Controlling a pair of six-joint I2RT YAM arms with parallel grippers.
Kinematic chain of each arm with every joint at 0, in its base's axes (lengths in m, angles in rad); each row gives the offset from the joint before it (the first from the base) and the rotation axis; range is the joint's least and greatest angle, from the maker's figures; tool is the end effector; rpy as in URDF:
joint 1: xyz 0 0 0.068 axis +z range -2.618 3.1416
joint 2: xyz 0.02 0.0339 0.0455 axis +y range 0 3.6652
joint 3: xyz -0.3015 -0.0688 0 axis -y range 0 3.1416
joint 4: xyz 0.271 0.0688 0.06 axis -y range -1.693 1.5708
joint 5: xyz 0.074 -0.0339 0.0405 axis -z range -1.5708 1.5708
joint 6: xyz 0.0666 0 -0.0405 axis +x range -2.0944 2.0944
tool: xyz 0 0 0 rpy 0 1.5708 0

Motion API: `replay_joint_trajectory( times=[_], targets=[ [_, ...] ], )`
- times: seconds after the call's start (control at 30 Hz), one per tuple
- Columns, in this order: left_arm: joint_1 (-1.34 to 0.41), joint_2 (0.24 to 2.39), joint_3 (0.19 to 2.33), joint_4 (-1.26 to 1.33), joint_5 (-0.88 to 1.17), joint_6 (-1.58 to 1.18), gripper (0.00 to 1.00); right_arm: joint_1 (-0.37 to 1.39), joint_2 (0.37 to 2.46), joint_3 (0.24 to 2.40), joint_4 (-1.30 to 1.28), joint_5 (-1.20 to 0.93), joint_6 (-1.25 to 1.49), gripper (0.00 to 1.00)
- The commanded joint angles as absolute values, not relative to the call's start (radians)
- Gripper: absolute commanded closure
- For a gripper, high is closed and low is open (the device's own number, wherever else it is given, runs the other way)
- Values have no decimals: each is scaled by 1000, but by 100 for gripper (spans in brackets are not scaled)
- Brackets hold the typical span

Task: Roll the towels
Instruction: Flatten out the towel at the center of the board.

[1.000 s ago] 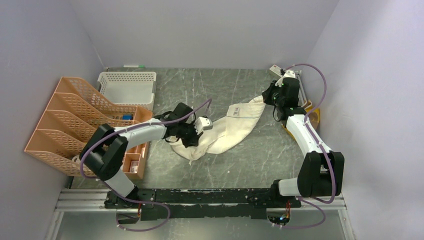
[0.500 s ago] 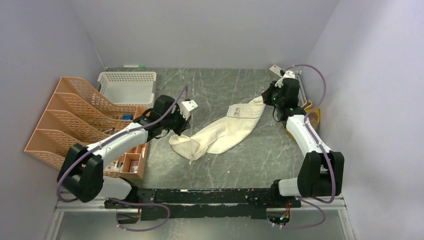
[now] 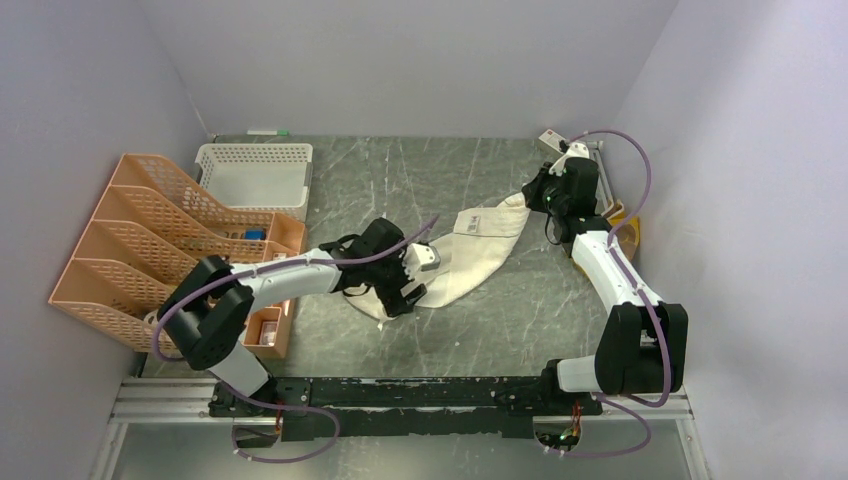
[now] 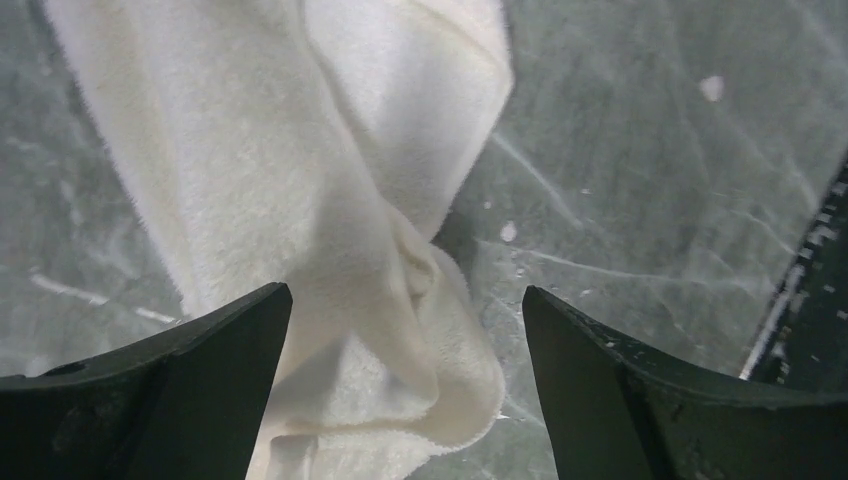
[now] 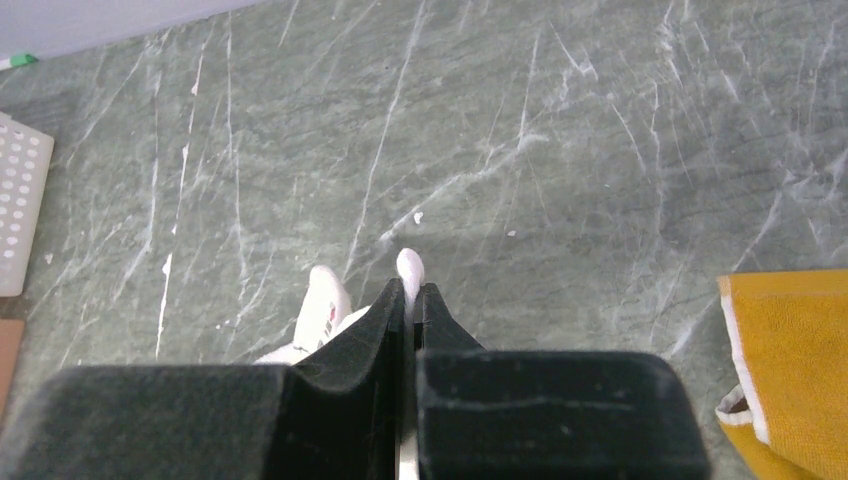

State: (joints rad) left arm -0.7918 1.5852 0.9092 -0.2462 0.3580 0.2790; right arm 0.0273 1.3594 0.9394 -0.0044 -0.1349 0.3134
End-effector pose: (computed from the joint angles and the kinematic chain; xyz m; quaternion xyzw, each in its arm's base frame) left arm 0.2333 -0.2695 0.1835 0.5247 0.7733 -0.2428 0.2605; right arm 0.3558 0.0187 0.2949 0.0833 0.8349 0.1475 0.5237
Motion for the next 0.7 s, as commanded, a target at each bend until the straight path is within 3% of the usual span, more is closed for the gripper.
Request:
replay_joint_trajectory(
  times=[0.0, 0.23, 0.33, 0.47, 0.67],
  targets=[
    [-811, 1582, 938, -227, 75, 193, 2, 20, 1335, 931, 18, -134, 304, 100],
    [-827, 1488, 863, -155, -144, 19, 0, 20, 1334, 930, 22, -136, 303, 100],
    [-848, 1448, 831, -146, -176, -29, 14, 20, 1335, 930, 22, -137, 305, 100],
    [-895, 1409, 783, -137, -198, -61, 19, 20, 1332, 928, 21, -139, 304, 100],
    [-983, 1405, 765, -142, -283, -135, 16, 20, 1327, 927, 20, -143, 304, 100]
  ],
)
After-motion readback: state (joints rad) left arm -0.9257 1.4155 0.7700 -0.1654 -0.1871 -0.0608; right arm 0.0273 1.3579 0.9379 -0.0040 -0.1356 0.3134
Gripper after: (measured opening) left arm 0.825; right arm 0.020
